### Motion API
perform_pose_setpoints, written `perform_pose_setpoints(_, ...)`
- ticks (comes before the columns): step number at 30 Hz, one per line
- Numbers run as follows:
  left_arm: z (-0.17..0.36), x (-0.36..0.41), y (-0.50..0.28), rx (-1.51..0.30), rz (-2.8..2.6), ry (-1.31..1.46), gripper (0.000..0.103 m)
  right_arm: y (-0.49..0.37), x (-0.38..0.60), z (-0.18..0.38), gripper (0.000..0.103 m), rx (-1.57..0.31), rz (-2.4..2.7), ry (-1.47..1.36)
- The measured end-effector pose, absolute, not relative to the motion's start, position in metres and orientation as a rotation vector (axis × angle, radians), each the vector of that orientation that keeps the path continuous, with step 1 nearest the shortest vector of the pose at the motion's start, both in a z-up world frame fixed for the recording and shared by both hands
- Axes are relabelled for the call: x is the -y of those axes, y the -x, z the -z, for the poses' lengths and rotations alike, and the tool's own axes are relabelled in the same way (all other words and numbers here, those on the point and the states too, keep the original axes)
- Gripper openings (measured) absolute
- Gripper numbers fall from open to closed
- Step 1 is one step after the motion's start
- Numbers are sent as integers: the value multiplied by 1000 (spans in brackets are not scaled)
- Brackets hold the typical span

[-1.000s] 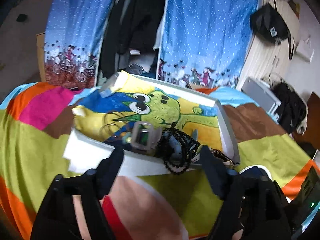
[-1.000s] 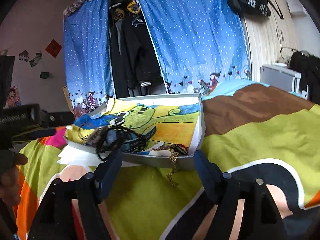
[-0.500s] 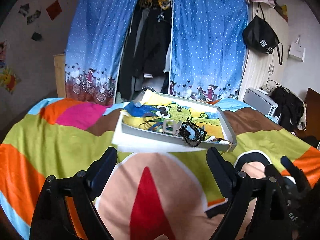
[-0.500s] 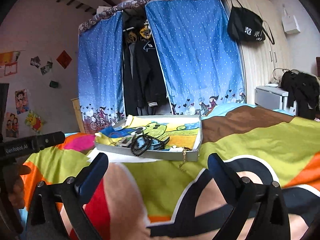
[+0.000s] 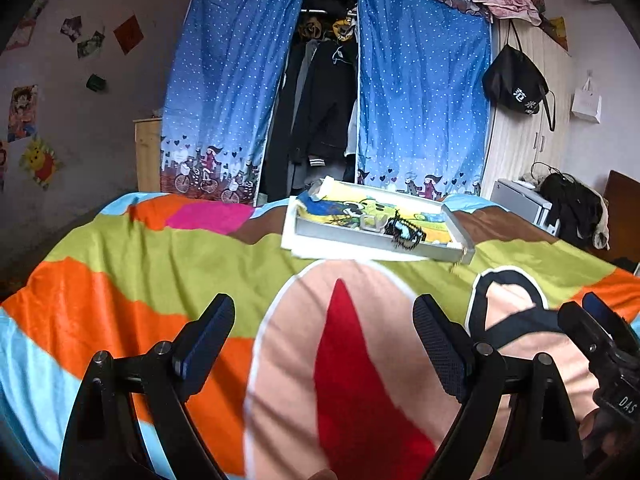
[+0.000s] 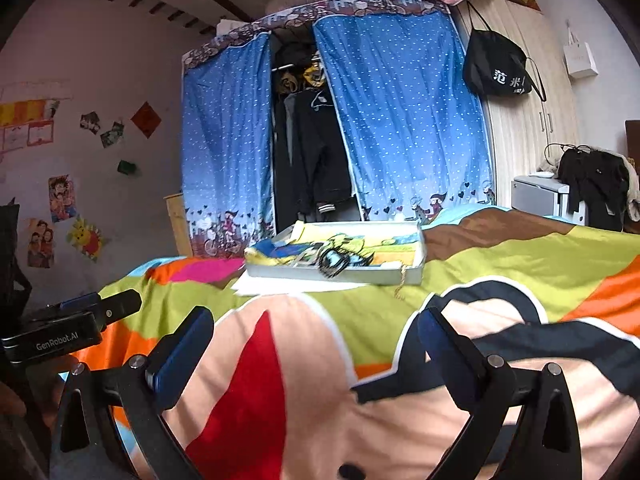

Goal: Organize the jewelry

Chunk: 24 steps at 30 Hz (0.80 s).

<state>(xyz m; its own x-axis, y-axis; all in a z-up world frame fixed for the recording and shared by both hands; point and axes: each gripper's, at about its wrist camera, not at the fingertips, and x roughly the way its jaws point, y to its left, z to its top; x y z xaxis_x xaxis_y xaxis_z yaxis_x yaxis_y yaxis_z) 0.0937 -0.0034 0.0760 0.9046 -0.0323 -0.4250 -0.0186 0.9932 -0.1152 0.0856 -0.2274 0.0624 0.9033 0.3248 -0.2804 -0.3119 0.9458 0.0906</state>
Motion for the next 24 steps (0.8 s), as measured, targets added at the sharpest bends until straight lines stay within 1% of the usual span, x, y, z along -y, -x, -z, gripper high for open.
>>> perform_pose_setpoints(10,-51,-15,-31,-439,-5,104,87,-41,208,-40,103,-371,-302,-33)
perform_pose_setpoints(16,-39,-17,-11,-429,-26,89,87,-29,203,-36,103,-370,-271,-4)
perform_pose_setpoints(24,-33,-16,-9,-427,-24,69,87,-29,206,-26,103,-422,-240,-36)
